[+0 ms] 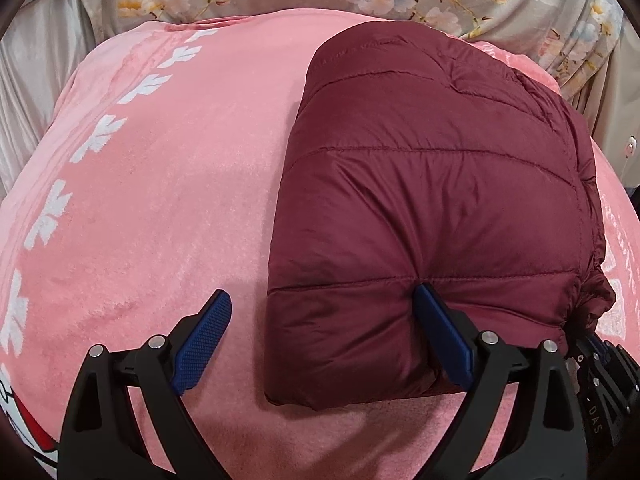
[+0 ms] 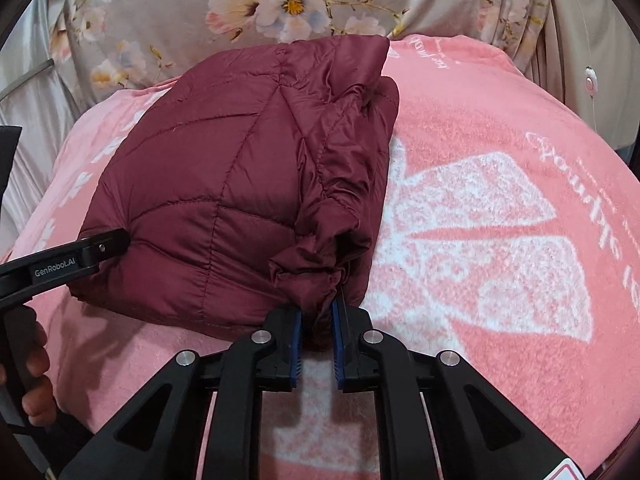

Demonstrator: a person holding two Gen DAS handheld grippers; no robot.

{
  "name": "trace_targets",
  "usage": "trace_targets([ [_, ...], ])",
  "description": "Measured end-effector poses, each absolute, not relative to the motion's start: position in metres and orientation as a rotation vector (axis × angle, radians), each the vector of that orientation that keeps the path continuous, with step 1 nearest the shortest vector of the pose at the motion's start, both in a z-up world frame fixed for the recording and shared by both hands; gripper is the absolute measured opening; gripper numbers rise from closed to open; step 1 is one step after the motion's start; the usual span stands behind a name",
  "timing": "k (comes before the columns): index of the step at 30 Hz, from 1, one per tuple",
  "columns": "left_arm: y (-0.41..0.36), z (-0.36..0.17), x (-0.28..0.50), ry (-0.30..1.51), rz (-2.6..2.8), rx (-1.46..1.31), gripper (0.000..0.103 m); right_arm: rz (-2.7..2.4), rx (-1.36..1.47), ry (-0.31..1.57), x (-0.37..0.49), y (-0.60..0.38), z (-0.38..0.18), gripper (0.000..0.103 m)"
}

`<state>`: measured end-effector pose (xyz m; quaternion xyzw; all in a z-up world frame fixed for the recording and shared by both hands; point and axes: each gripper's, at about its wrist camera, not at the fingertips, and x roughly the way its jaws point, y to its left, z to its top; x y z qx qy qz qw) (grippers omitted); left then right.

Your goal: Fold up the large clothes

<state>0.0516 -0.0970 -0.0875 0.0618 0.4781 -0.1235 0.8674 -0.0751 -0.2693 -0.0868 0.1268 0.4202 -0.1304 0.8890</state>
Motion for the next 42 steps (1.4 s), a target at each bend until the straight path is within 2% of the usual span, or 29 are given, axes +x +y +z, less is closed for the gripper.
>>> trace_targets([
  [5,-0.100,-0.084,0.050,0.992,-0.247,0.155,0.091,-0.290,0.351,0.777,-0.101,-0.284,-0.057,0.012],
  [7,-0.099,-0.075,0.048,0.981,-0.242,0.160,0.085,-0.320,0.311,0.723,-0.109,-0.282,-0.039,0.012],
  [11,-0.093,-0.042,0.047,0.908,-0.244,0.127,0.084,-0.378,0.206,0.620,-0.111,-0.277,-0.010,0.014],
  [15,-0.095,-0.014,0.062,0.857,-0.243,0.078,0.084,-0.298,0.210,0.615,-0.097,-0.272,-0.005,0.014],
  [21,-0.136,-0.035,0.090,0.899,-0.229,0.140,0.084,-0.296,0.192,0.719,-0.061,-0.271,-0.039,0.013],
  [22,-0.140,-0.044,0.092,0.914,-0.219,0.153,0.086,-0.315,0.224,0.745,-0.062,-0.281,-0.048,0.010],
  [28,-0.134,-0.062,0.092,0.942,-0.209,0.126,0.089,-0.359,0.371,0.888,-0.077,-0.322,-0.092,0.011],
  [30,-0.126,-0.060,0.093,0.959,-0.210,0.089,0.089,-0.368,0.414,0.876,-0.087,-0.330,-0.091,0.011],
  [35,-0.083,-0.043,0.113,0.989,-0.203,-0.089,0.090,-0.336,0.465,0.719,-0.097,-0.340,-0.041,0.025],
  [37,-0.071,-0.045,0.124,1.008,-0.203,-0.153,0.094,-0.297,0.459,0.696,-0.084,-0.335,-0.026,0.057],
  [38,-0.067,-0.048,0.128,1.021,-0.205,-0.181,0.094,-0.277,0.461,0.694,-0.077,-0.333,-0.025,0.063],
  [42,-0.059,-0.070,0.145,1.122,-0.267,-0.289,0.096,-0.243,0.508,0.756,-0.049,-0.331,-0.045,0.063],
])
